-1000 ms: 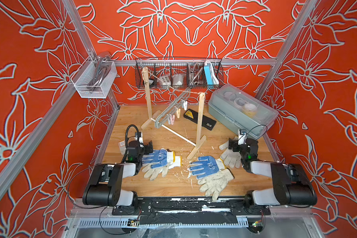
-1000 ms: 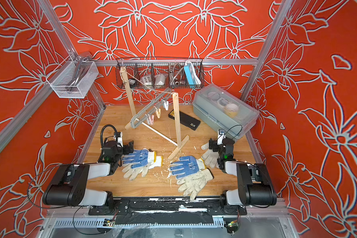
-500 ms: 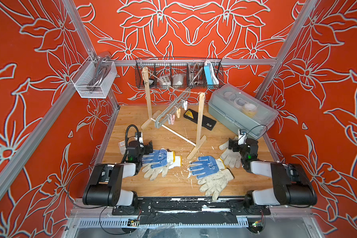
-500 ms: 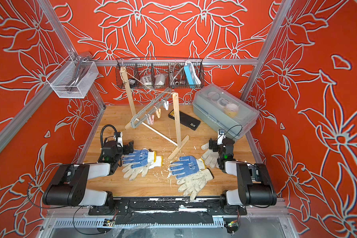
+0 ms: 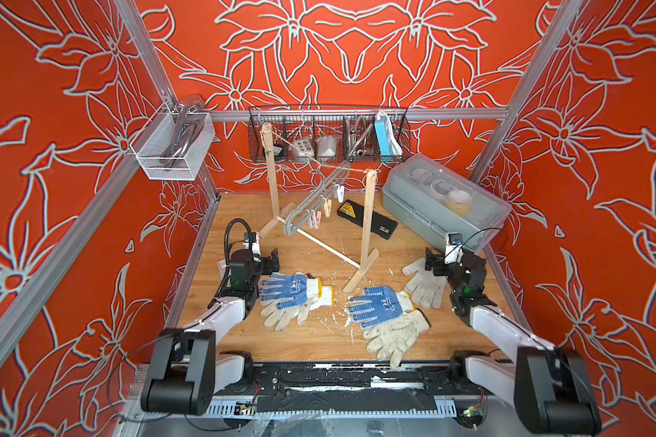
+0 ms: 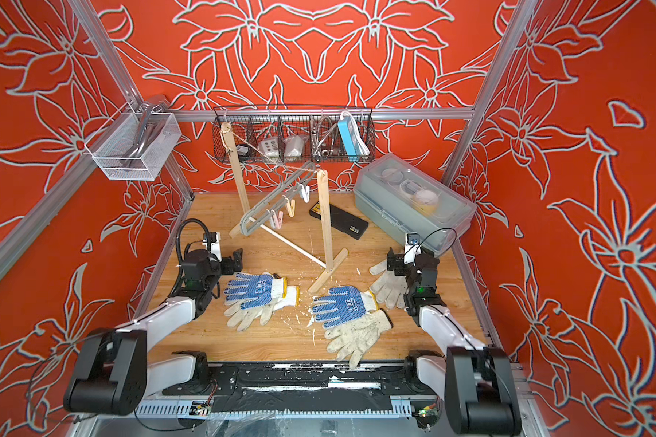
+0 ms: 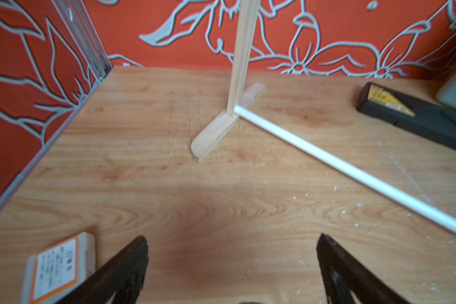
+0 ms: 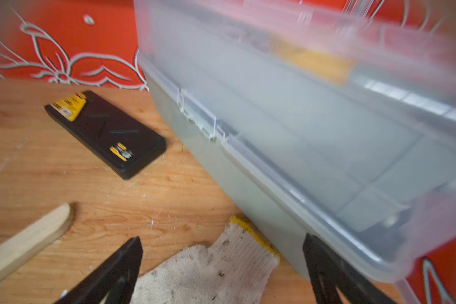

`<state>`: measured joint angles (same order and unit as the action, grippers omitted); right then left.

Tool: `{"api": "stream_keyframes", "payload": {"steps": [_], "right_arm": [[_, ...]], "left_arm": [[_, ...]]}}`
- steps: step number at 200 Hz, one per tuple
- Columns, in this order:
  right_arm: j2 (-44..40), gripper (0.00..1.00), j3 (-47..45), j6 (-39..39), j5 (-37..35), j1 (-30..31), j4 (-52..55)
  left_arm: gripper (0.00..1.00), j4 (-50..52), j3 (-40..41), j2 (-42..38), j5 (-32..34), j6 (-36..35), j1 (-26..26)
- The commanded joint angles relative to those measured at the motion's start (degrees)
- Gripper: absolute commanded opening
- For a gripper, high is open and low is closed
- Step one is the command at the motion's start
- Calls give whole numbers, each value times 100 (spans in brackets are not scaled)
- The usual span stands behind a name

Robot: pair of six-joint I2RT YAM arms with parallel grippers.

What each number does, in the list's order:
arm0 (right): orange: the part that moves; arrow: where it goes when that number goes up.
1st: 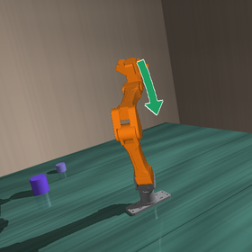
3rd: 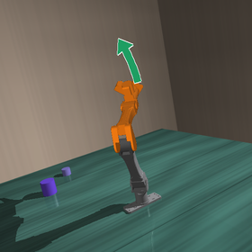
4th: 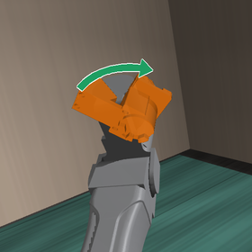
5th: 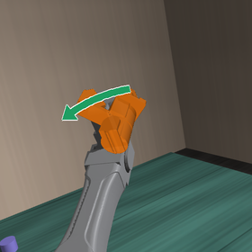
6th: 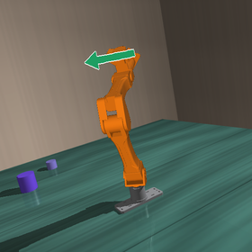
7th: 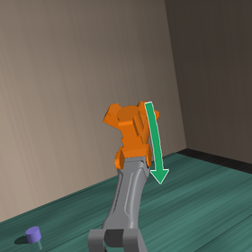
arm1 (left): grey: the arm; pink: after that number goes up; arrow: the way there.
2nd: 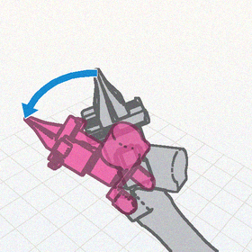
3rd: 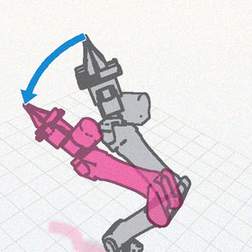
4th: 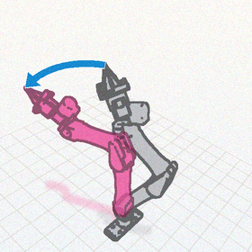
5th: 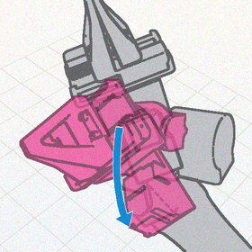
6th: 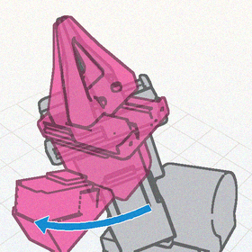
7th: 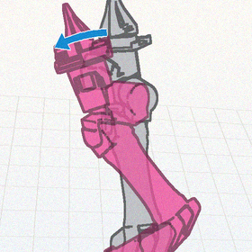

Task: Clip the gloves onto a hanger to dry
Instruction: Move the clothesline to the center of the board.

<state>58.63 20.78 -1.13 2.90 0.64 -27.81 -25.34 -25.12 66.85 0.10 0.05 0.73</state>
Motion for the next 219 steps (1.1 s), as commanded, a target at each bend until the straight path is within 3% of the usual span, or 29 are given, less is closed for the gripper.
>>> {"api": "stream_keyframes", "payload": {"steps": [1,33,67,89,116,156,187,219], "right_arm": [[-813,100,390,107,341,60,1585],[-1999,98,886,397,704,136,3201],[-2320,94,1658,494,1267,391,4344],[-1912,92,2444,236,1503,752,4968],[-1212,92,3316,-82,1225,1554,5312],[-153,92,4175,-252,973,2396,5022],[511,92,4655,-320,909,2776,4579],[898,89,4804,-301,1403,2821,4161]], "left_arm": [[99,1392,-419,-570,-155,340,-24],[99,2897,-883,-1333,-467,925,-28],[94,3980,-1057,-1848,-1206,1507,-20],[88,4483,-1197,-1897,-2009,1774,-20],[86,4618,-1314,-1853,-3143,2120,-15],[85,4267,-1525,-1878,-4706,2679,-19],[86,4398,-2001,-1958,-5078,2814,-20],[87,4316,-2336,-2092,-5169,2945,-16]]}}
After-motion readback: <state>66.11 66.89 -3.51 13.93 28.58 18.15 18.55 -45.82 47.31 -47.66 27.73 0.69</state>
